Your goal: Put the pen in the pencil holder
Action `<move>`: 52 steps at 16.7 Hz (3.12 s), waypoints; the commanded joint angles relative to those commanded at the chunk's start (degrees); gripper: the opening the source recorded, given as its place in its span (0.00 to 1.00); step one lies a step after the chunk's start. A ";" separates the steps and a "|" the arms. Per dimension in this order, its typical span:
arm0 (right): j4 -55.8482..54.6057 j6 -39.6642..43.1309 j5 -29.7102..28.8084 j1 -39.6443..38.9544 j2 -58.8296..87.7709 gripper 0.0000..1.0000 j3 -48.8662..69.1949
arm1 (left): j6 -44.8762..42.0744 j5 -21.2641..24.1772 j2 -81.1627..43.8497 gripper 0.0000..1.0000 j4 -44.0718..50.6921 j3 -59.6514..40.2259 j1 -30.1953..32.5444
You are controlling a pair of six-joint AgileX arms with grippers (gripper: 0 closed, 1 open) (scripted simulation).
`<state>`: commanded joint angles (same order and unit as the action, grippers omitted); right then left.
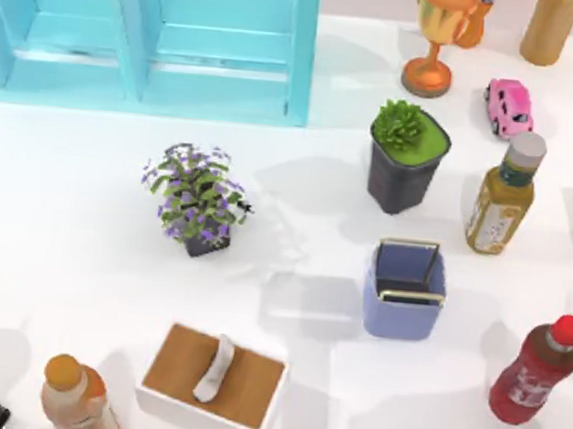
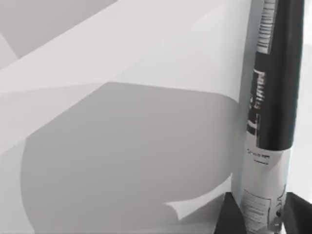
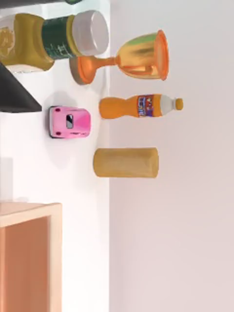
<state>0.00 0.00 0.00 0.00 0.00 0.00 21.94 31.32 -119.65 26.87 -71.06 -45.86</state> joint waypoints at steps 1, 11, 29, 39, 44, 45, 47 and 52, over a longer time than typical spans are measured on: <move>0.00 0.00 0.00 0.00 0.00 1.00 0.00 | -0.09 0.05 0.11 0.00 0.10 -0.04 -0.04; 0.00 0.00 0.00 0.00 0.00 1.00 0.00 | -15.52 4.95 17.93 0.00 27.49 -3.55 -7.66; 0.00 0.00 0.00 0.00 0.00 1.00 0.00 | -23.96 -0.38 24.77 0.00 39.95 -5.85 -18.09; 0.00 0.00 0.00 0.00 0.00 1.00 0.00 | -15.62 -40.37 20.18 0.00 14.07 -21.41 25.63; 0.00 0.00 0.00 0.00 0.00 1.00 0.00 | -10.35 -69.68 12.21 0.00 -2.56 -26.29 57.59; 0.00 0.00 0.00 0.00 0.00 1.00 0.00 | -9.37 -75.71 10.31 0.00 -6.01 -26.88 63.90; 0.00 0.00 0.00 0.00 0.00 1.00 0.00 | -7.57 -87.62 6.32 0.00 -12.92 -27.76 76.08; 0.00 0.00 0.00 0.00 0.00 1.00 0.00 | -4.33 -114.47 -3.91 0.00 -28.84 -28.54 102.00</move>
<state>0.00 0.00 0.00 0.00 0.00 0.00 17.61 -83.15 -123.56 -1.96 -99.60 56.14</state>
